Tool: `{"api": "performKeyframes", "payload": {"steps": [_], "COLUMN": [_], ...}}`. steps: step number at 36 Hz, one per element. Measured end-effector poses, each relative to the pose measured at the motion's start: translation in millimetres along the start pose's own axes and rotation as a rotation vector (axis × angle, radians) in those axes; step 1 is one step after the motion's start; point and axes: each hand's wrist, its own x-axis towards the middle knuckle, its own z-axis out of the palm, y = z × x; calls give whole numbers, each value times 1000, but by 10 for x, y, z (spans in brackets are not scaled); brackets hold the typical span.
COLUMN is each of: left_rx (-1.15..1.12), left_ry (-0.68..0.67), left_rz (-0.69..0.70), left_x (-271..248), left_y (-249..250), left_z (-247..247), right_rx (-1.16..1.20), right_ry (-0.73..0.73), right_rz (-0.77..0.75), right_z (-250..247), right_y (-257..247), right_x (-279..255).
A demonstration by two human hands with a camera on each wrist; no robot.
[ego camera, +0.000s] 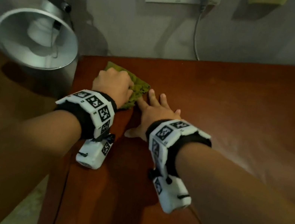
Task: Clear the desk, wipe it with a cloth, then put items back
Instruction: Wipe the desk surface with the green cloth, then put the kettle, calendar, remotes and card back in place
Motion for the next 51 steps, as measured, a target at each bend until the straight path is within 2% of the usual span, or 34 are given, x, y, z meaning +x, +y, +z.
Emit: {"api": "performKeyframes", "payload": {"steps": [5,8,11,17,20,25,33,41,46,51], "left_rx": [7,-40,-127,-306,-316,-374,-435,-513,-577,-569], "left_ry": [-53,-85,-114,9,74,141,228,306,284,234], "left_rz": [-27,-37,-42,8,61,167,302,445,490,528], "left_x": [-534,-870,-1199,-1623,-1742,-1852,-1909,-1919,-1964,-1981], "left_y": [-194,-186,-40,434,756,1385,2511,4135,5117,6012], "left_z": [74,74,6,-261,-462,-807,-1273,-1580,-1656,-1693], "right_rx": [-46,-92,-21,209,316,421,421,486,400,361], "right_ry": [-3,-47,-4,47,110,243,525,696,804,830], "right_rz": [-36,-51,-34,54,95,140,154,119,158,202], "right_z": [67,85,118,231,197,-2,-383,-939,-1133,-1245], "right_y": [51,50,113,477,737,1226,2106,3377,4309,5197], "right_x": [-147,-442,-807,-1475,-1752,-2135,-2726,-3405,-3806,-4159]}}
